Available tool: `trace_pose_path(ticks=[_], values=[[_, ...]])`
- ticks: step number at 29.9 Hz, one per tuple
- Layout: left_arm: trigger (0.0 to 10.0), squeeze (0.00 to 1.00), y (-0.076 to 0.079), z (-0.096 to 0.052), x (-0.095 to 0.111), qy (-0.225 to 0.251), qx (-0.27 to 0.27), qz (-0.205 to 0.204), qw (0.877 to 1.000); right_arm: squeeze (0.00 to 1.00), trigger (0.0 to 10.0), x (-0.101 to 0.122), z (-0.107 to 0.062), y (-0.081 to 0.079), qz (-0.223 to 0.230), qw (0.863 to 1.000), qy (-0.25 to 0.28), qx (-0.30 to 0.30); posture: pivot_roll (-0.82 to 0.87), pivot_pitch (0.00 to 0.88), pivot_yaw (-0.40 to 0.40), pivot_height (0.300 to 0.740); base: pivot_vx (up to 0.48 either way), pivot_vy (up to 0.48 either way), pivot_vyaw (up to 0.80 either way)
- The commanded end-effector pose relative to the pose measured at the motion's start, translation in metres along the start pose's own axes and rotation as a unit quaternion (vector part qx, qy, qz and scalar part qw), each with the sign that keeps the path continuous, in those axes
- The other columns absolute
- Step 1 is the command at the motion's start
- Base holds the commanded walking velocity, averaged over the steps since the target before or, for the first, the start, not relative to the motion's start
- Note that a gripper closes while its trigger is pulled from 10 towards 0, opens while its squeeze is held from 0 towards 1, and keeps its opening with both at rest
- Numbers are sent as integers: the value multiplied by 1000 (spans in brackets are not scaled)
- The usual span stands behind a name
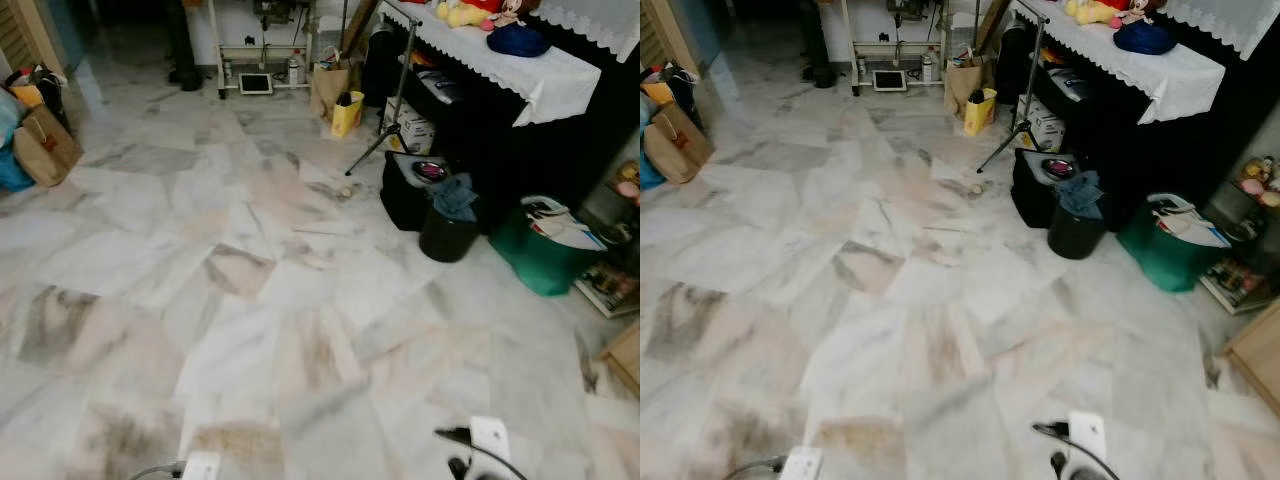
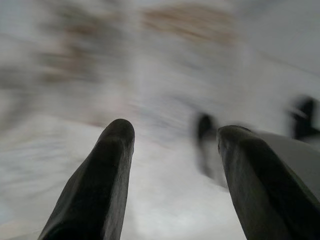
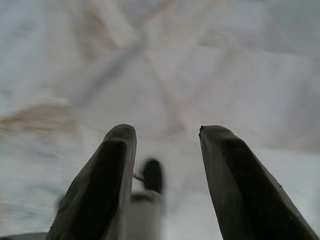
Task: Hang keys on a hook
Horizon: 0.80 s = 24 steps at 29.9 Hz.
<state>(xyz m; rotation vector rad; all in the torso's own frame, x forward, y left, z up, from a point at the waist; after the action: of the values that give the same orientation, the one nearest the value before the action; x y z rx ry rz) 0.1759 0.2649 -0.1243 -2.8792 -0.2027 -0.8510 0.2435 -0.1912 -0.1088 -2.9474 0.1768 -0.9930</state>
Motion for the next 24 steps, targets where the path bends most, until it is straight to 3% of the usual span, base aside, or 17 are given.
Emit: trace_pose_path(ticks=[1, 24], values=[[10000, 0, 10, 0, -6, -3, -12, -15, 1000, 0, 10000, 9, 1, 0, 5, 1000, 15, 3, 37, 0, -8, 729, 0, 0, 0], [10000, 0, 19, 1, 0, 13, -14, -49, 999, 0, 10000, 13, 0, 7, -16, 1000, 12, 10, 48, 0, -59, 729, 0, 0, -34]])
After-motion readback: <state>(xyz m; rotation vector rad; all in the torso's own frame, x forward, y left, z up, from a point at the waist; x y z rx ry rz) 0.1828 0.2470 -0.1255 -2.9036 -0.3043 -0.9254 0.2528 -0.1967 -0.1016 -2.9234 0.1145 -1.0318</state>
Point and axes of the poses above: a point about 5 cm out from each wrist's last joint towards the gripper, its own z axis pointing out of the wrist towards the gripper, its own x axis along the axis of the wrist's last joint, y = z × x, the point moved 5 cm from there along z, pointing out of the wrist towards the gripper, and after that the axes turned 6 degrees about -z, right-handed, at the moved point
